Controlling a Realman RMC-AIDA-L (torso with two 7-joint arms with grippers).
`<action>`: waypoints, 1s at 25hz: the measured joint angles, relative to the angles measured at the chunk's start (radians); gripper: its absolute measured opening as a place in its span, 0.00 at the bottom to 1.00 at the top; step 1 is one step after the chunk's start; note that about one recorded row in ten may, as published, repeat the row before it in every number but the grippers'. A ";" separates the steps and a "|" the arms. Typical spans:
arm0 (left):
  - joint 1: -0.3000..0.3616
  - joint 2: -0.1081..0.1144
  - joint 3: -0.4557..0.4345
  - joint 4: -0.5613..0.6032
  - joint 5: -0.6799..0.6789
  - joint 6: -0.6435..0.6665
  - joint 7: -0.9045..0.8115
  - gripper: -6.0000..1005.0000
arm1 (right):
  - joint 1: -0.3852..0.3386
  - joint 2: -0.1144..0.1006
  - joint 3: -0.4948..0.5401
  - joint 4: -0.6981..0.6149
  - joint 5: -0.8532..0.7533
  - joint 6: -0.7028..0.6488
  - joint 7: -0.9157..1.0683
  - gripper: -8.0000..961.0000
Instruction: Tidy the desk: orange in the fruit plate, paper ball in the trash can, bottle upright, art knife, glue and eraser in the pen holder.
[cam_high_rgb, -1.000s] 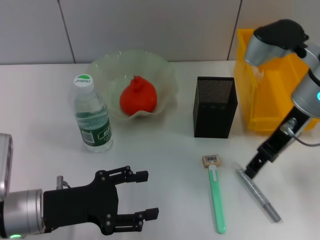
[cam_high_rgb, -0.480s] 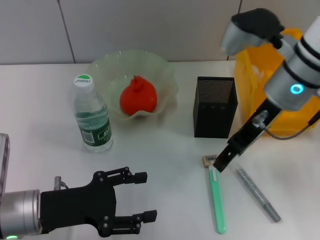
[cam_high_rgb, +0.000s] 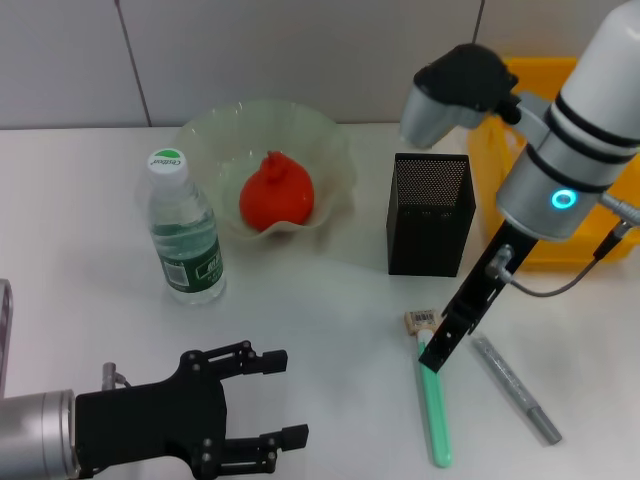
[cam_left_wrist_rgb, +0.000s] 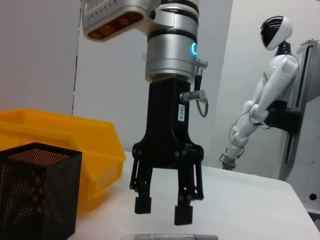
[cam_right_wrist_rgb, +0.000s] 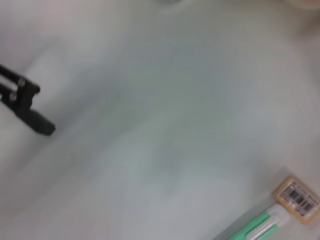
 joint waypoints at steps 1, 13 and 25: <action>0.000 0.000 0.000 -0.001 0.000 0.000 0.000 0.80 | 0.001 0.000 -0.014 0.006 0.008 0.002 -0.003 0.81; 0.001 -0.002 0.006 -0.008 0.000 -0.002 -0.010 0.80 | 0.093 0.004 -0.058 0.163 0.028 0.031 0.148 0.81; -0.002 -0.002 0.007 -0.006 -0.001 -0.002 -0.012 0.80 | 0.072 0.003 -0.062 0.176 0.016 0.067 0.390 0.81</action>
